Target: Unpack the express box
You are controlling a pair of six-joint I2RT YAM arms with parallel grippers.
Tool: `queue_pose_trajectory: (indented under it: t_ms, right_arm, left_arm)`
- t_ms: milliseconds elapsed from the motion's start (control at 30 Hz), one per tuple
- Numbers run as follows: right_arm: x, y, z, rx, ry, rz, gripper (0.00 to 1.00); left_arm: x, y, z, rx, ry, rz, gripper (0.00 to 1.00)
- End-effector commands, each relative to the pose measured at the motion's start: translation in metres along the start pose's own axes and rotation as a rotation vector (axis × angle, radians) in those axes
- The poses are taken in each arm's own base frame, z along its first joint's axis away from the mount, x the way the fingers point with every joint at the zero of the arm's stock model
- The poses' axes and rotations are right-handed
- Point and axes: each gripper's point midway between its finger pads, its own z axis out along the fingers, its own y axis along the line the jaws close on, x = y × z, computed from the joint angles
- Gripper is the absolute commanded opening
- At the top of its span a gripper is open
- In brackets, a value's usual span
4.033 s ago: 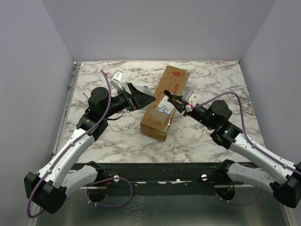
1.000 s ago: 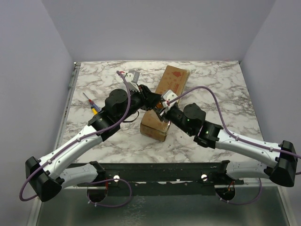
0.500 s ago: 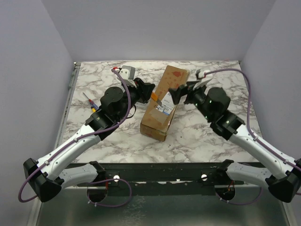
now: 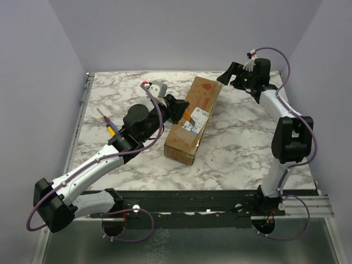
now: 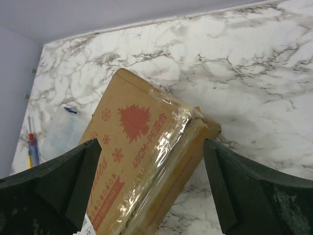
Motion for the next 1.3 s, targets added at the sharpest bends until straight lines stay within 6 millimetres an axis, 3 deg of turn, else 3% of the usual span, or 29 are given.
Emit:
queue_pose_trajectory:
  t_ms: [0,67,133,333,500,600,667,733,800,867,967,1000,1133,1267]
  right_arm:
    - [-0.029,0.013,0.020,-0.247,-0.003,0.001,0.94]
    - [-0.031,0.000,0.034,-0.296,0.033,0.016,0.88]
    - [-0.031,-0.001,0.047,-0.357,0.060,0.017,0.81]
    - [0.000,-0.012,0.060,-0.403,0.087,0.053,0.77]
    - [0.033,-0.014,0.057,-0.451,0.135,0.106,0.64]
    - [0.047,-0.013,0.049,-0.464,0.144,0.145,0.44]
    - [0.053,-0.005,0.038,-0.494,0.153,0.162,0.37]
    - [0.057,0.004,0.023,-0.515,0.146,0.195,0.38]
    - [0.058,0.003,0.013,-0.460,0.133,0.208,0.44]
    - [0.055,-0.016,0.010,-0.266,0.121,0.227,0.61]
    - [0.060,-0.058,-0.006,0.096,0.115,0.332,0.72]
    - [0.063,-0.063,-0.013,0.146,0.113,0.355,0.75]
    - [0.098,-0.055,-0.034,0.133,0.142,0.454,0.76]
    - [0.112,-0.045,-0.053,0.001,0.118,0.521,0.76]
  left_arm:
    - [-0.007,-0.012,0.021,0.068,-0.045,0.046,0.00]
    - [-0.006,-0.011,0.034,0.059,-0.052,0.049,0.00]
    - [-0.004,-0.012,0.050,0.056,-0.058,0.060,0.00]
    - [0.004,-0.013,0.097,0.049,-0.069,0.106,0.00]
    - [0.013,-0.002,0.128,-0.011,-0.082,0.105,0.00]
    - [0.018,0.007,0.138,-0.052,-0.092,0.096,0.00]
    - [0.020,0.010,0.142,-0.066,-0.098,0.088,0.00]
    - [0.021,0.010,0.147,-0.067,-0.106,0.082,0.00]
    - [0.024,0.010,0.153,-0.060,-0.099,0.091,0.00]
    - [0.030,0.010,0.159,-0.052,-0.089,0.106,0.00]
    - [0.037,0.012,0.171,-0.056,-0.080,0.133,0.00]
    - [0.039,0.012,0.175,-0.053,-0.078,0.144,0.00]
    - [0.043,0.009,0.194,-0.029,-0.081,0.175,0.00]
    - [0.042,0.002,0.211,0.006,-0.086,0.197,0.00]
